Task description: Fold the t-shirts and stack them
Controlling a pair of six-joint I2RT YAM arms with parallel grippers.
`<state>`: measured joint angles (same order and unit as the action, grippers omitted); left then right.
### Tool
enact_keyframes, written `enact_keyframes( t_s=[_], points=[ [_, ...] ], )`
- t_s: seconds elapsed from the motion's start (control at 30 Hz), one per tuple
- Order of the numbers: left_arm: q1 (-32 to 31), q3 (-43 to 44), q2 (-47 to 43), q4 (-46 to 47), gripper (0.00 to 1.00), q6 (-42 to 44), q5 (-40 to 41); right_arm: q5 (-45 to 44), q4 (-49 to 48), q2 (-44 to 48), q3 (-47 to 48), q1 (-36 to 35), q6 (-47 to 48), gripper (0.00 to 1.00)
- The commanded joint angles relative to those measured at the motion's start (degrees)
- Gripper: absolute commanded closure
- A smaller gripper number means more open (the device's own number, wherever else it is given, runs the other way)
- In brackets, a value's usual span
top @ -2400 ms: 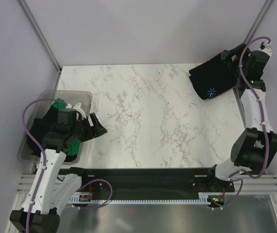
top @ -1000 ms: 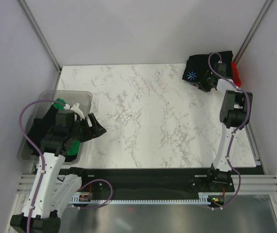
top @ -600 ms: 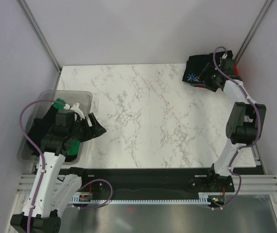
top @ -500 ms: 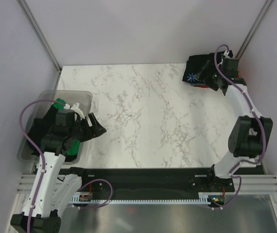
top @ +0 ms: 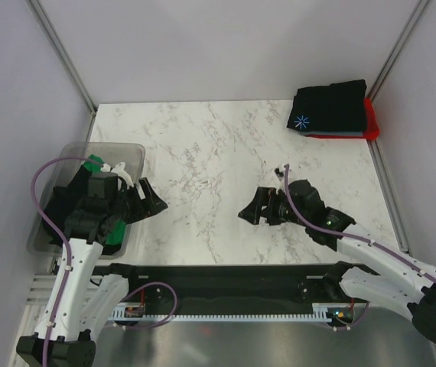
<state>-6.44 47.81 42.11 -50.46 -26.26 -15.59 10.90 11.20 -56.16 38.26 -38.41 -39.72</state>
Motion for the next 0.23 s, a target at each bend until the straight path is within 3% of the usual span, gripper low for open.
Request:
enact_keyframes(
  t_s=[0.0,0.2],
  points=[
    [0.37,0.18,-0.18,1.68,0.18,1.48,-0.58,-5.44,-8.21,3.77,-7.40,-6.03,-9.57,0.02],
    [0.37,0.18,0.26,1.41,0.18,1.21,0.12,-15.80,-6.46,5.54,-11.45,-14.65,-11.69,0.02]
  ],
)
